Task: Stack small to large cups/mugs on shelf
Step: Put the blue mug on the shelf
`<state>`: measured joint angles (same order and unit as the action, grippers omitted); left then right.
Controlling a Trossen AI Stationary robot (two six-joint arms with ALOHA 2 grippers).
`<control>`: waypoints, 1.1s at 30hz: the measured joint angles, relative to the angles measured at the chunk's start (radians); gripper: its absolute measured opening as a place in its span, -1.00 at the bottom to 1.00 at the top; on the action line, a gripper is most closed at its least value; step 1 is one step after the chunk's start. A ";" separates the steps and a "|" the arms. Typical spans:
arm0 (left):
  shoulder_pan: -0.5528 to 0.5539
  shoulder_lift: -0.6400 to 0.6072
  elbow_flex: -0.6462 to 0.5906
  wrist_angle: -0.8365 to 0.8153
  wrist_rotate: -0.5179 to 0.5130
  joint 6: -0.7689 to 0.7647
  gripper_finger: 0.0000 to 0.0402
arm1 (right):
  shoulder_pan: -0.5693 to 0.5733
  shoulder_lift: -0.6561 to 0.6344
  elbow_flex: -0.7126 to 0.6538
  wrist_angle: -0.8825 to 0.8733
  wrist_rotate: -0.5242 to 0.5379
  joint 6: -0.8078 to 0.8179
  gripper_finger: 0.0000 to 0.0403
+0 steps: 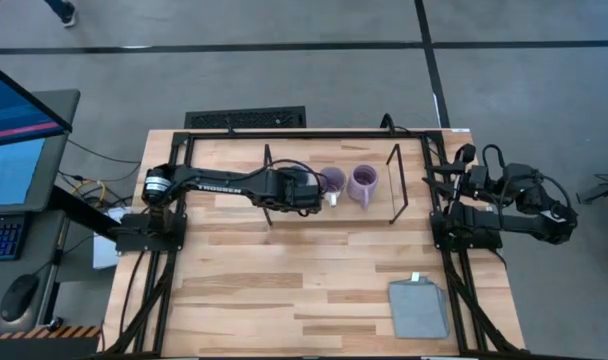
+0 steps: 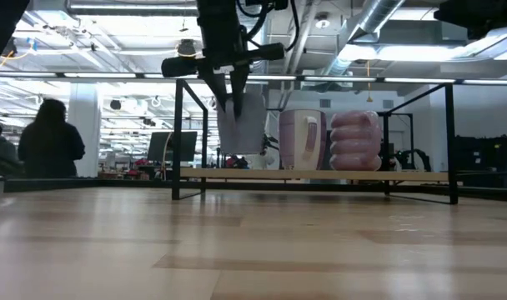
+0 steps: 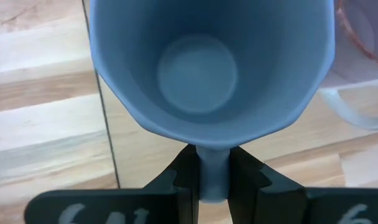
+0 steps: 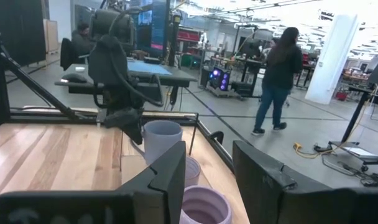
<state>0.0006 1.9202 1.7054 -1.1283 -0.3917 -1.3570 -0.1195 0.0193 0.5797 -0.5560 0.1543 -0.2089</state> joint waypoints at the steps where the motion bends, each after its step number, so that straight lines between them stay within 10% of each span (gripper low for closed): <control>1: 0.000 0.003 0.000 -0.003 0.005 0.000 -0.83 | 0.000 0.000 0.000 0.000 0.000 0.000 -0.23; 33: 0.007 0.060 0.002 0.023 -0.029 -0.018 -0.83 | 0.001 0.000 0.000 0.001 0.000 0.000 -0.23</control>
<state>0.0074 1.9804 1.7073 -1.1051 -0.4210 -1.3748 -0.1181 0.0193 0.5793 -0.5549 0.1543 -0.2092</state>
